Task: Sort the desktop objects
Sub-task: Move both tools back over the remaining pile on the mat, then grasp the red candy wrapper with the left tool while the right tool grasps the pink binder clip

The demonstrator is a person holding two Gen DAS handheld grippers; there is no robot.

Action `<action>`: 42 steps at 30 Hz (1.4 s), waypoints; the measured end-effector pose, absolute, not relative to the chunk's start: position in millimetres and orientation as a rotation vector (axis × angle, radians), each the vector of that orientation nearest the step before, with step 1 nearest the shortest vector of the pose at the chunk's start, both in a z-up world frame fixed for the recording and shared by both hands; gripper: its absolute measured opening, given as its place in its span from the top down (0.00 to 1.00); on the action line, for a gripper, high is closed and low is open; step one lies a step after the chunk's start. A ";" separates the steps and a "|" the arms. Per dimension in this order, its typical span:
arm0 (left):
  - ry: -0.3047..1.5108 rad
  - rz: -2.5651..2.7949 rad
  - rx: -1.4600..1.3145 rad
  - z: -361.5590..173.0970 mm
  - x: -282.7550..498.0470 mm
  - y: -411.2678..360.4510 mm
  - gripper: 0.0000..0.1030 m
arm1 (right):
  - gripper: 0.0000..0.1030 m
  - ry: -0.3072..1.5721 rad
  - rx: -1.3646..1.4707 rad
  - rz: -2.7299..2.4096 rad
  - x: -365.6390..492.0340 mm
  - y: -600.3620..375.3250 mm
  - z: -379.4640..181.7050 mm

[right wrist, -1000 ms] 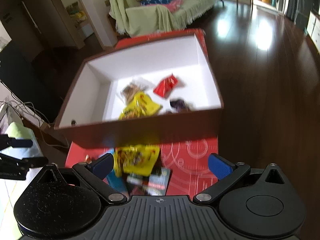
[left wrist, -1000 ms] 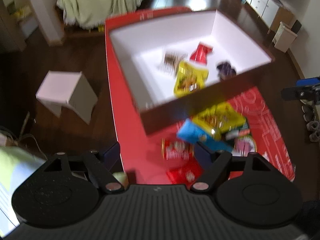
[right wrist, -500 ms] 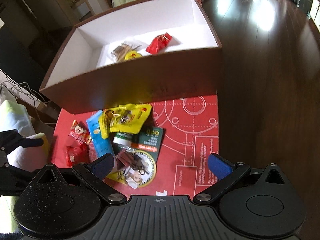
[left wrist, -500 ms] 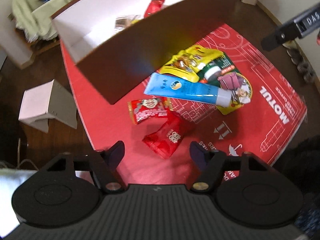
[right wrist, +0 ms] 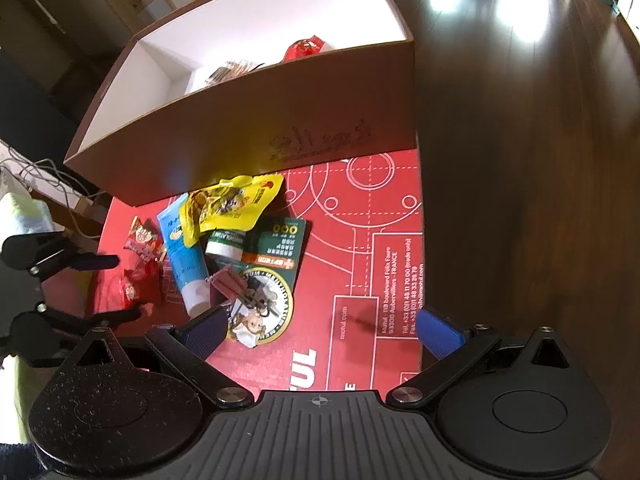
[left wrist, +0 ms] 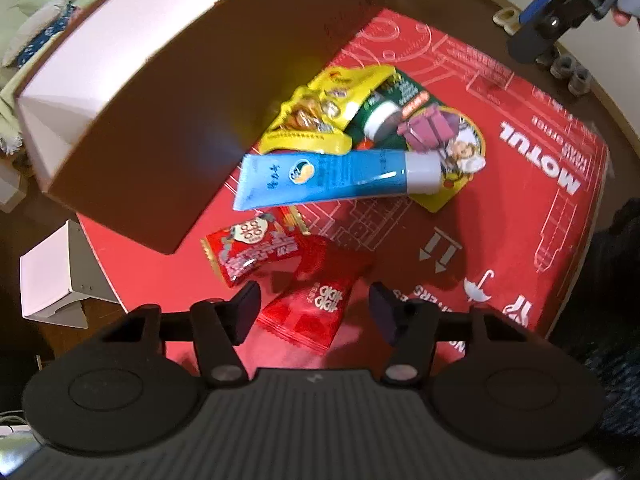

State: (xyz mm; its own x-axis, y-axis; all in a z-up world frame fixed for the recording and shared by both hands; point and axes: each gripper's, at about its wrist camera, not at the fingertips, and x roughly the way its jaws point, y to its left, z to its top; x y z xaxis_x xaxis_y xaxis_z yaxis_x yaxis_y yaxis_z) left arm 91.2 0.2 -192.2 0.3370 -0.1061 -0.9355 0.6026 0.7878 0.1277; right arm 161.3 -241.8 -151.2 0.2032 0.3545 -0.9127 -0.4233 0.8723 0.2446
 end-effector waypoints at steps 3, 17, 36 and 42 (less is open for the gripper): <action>1.157 -0.495 0.491 -197.6 92.3 0.2 0.67 | 0.01 1.241 -0.078 0.575 157.8 -236.1 -152.8; 1.158 -0.449 0.340 -181.5 78.7 5.2 0.76 | 0.03 1.177 -0.217 0.716 140.8 -197.0 -164.6; 1.167 -0.361 0.267 -162.4 87.6 12.7 0.76 | 0.39 1.179 -0.263 0.773 151.3 -161.2 -181.0; 1.170 -0.354 0.250 -161.4 87.8 14.9 0.76 | 0.54 1.186 -0.294 0.773 153.8 -153.4 -190.3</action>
State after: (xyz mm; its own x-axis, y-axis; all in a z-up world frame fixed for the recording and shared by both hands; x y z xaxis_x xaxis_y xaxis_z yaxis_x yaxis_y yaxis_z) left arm 87.8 14.8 -161.4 0.3447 -0.1410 -0.9281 0.3973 0.9177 0.0082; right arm 153.8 -153.4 -190.3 0.1602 0.3845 -0.9091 -0.6766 0.7133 0.1825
